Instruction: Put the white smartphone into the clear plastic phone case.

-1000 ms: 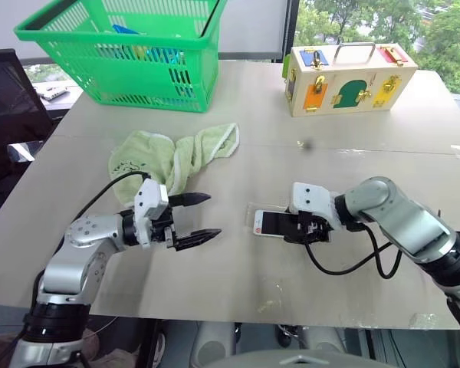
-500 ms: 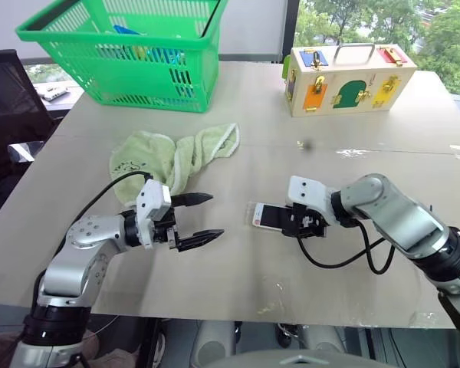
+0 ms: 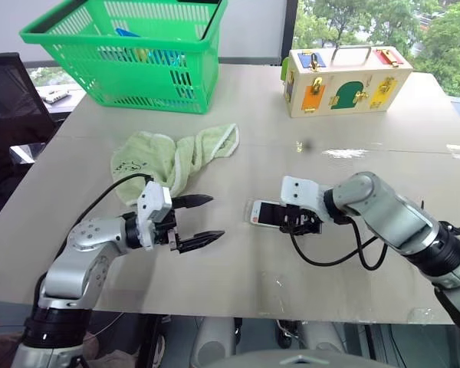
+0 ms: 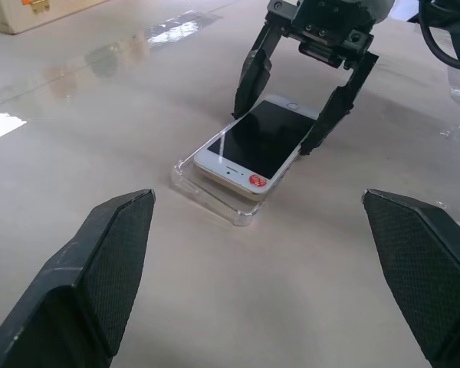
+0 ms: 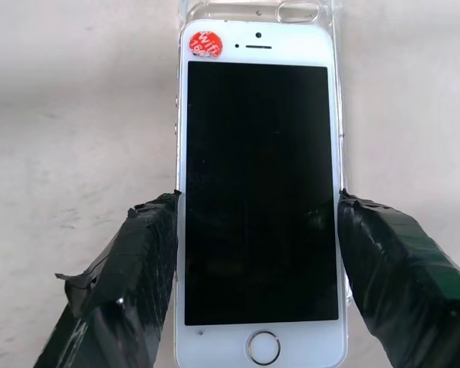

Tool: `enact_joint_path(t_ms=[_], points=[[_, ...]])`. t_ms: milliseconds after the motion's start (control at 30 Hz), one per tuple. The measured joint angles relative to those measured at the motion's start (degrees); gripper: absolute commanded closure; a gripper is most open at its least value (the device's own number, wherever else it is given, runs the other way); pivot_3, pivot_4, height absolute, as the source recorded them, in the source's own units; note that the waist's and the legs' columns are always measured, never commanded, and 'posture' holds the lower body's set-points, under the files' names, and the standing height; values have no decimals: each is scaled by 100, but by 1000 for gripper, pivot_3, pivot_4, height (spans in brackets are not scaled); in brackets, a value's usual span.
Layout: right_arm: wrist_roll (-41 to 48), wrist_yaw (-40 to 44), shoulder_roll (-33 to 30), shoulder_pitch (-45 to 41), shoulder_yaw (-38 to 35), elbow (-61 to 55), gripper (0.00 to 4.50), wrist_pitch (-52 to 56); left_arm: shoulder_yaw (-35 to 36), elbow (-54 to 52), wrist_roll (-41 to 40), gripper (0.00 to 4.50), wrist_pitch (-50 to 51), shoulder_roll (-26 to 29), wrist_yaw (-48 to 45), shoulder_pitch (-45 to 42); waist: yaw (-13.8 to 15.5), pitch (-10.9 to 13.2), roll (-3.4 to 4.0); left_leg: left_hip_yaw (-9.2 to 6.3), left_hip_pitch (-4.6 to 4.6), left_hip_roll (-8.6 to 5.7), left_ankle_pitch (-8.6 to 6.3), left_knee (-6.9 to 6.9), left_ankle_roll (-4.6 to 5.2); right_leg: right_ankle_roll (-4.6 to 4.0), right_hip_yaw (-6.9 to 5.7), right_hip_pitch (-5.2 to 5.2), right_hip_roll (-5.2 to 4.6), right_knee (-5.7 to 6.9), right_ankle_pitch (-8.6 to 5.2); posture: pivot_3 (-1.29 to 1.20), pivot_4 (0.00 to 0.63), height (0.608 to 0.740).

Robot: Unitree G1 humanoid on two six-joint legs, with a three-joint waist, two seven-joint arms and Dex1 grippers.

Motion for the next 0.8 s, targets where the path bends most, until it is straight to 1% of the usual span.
enact_joint_path(t_ms=[233,333,567,700,800], points=[[-67,196,197,-241,99,433,1723,-148,-32,-24,1,0,-1,-45,35,32,-41,-6,-6,3,7,4,9,0,16,0,-1,0,1,4,0,0,150,740],[-63,237,346,-298,77,601,1723,-113,-52,-69,1,0,-2,-73,57,120,-91,-6,-7,-2,10,8,-1,0,-4,-4,-11,0,-1,11,3,0,150,740],[-62,315,467,-324,27,704,1723,-55,-54,-79,1,0,-14,-90,133,231,-137,-7,-5,-14,9,8,-3,0,-8,-5,-22,0,-3,13,3,0,150,740],[-31,224,734,-318,-115,761,1724,331,-55,-79,3,0,-63,-105,173,243,-158,-7,-6,-14,8,8,-2,0,-6,-5,-22,0,-2,14,3,0,150,740],[-56,213,708,-307,-54,735,1724,348,-55,-79,4,0,-85,-106,173,243,-148,-7,-5,-16,8,8,-3,0,-8,-5,-26,-1,-4,12,3,0,150,740]])
